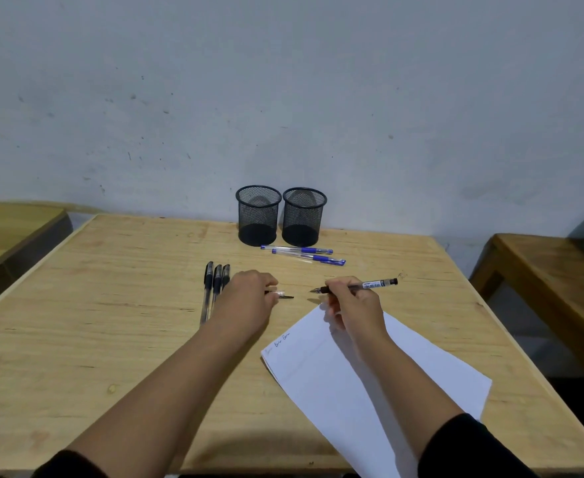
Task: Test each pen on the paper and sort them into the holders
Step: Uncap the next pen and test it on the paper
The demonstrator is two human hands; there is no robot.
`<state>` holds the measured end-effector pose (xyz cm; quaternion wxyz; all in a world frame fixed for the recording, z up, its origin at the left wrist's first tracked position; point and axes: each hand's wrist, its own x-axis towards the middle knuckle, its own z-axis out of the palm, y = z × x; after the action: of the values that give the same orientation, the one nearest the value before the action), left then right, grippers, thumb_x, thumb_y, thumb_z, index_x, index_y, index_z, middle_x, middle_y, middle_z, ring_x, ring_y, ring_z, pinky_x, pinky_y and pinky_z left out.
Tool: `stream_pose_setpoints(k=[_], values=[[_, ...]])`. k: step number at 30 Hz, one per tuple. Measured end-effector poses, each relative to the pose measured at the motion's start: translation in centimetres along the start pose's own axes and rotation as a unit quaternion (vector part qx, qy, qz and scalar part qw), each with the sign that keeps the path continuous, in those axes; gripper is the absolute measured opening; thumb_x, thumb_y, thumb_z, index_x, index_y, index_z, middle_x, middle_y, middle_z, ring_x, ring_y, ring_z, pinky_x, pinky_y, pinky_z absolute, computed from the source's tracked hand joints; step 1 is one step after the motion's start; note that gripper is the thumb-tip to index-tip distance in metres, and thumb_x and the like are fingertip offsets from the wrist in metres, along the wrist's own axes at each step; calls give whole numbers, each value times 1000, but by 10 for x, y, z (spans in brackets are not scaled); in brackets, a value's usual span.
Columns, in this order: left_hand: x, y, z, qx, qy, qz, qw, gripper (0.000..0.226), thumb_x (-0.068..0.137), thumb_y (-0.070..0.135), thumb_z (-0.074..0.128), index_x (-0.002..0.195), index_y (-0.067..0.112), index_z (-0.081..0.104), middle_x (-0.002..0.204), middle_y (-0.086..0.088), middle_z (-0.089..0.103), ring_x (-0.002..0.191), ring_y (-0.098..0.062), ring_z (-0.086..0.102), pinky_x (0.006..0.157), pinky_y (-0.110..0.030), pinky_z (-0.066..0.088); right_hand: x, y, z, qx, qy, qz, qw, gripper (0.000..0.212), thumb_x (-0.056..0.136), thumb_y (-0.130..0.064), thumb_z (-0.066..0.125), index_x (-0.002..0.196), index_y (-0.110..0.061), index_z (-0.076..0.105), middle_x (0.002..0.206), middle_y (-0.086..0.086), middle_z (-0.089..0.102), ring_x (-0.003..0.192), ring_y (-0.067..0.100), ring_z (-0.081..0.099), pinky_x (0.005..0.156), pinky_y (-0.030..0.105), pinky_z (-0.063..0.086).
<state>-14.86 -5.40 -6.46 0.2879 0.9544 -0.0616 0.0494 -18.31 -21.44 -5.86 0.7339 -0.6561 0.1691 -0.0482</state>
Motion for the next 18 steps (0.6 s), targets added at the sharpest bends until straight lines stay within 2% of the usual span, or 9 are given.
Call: stream_pose_setpoints(k=[3, 5, 9, 13, 15, 18], values=[[6, -2, 4, 38, -28, 3, 999, 24, 87, 23, 60, 109, 17, 65, 110, -6, 65, 97, -21, 60, 85, -35, 51, 1, -5, -1, -5, -7, 28, 1000, 21, 92, -17, 52, 74, -13, 63, 62, 8, 59, 49, 16, 47, 36, 20, 29], [7, -2, 5, 34, -16, 5, 999, 16, 87, 20, 61, 101, 16, 67, 102, -6, 66, 89, -20, 59, 78, -32, 51, 1, -7, 0, -9, -7, 22, 1000, 29, 93, -18, 50, 67, -12, 60, 63, 9, 59, 50, 17, 49, 39, 22, 30], [4, 0, 3, -44, 4, -17, 999, 7, 84, 17, 64, 92, 17, 65, 91, -4, 67, 80, -17, 61, 72, -30, 51, 3, -9, 4, -8, -13, 14, 1000, 33, 92, -19, 53, 59, -13, 57, 60, 8, 60, 49, 15, 48, 44, 22, 30], [-1, 4, -5, -118, 32, -6, 993, 5, 86, 13, 62, 89, 15, 65, 80, 2, 64, 68, -1, 56, 54, -4, 41, 7, -12, 8, -31, -25, -11, 999, 35, 89, -17, 56, 54, -13, 60, 60, 10, 61, 45, 16, 50, 40, 20, 34], [-3, 8, -9, -126, 44, 5, 991, 6, 86, 13, 61, 89, 16, 66, 78, 4, 63, 68, 0, 55, 54, -3, 39, 6, -15, 9, -41, -32, -29, 998, 35, 89, -16, 56, 55, -12, 62, 59, 11, 60, 41, 12, 51, 40, 21, 34], [-5, 13, -13, -136, 46, 15, 990, 7, 86, 14, 61, 90, 17, 66, 79, 4, 64, 74, -7, 56, 59, -6, 35, 5, -17, 11, -32, -50, -47, 997, 34, 89, -12, 56, 56, -11, 61, 61, 14, 59, 39, 11, 49, 38, 21, 33]])
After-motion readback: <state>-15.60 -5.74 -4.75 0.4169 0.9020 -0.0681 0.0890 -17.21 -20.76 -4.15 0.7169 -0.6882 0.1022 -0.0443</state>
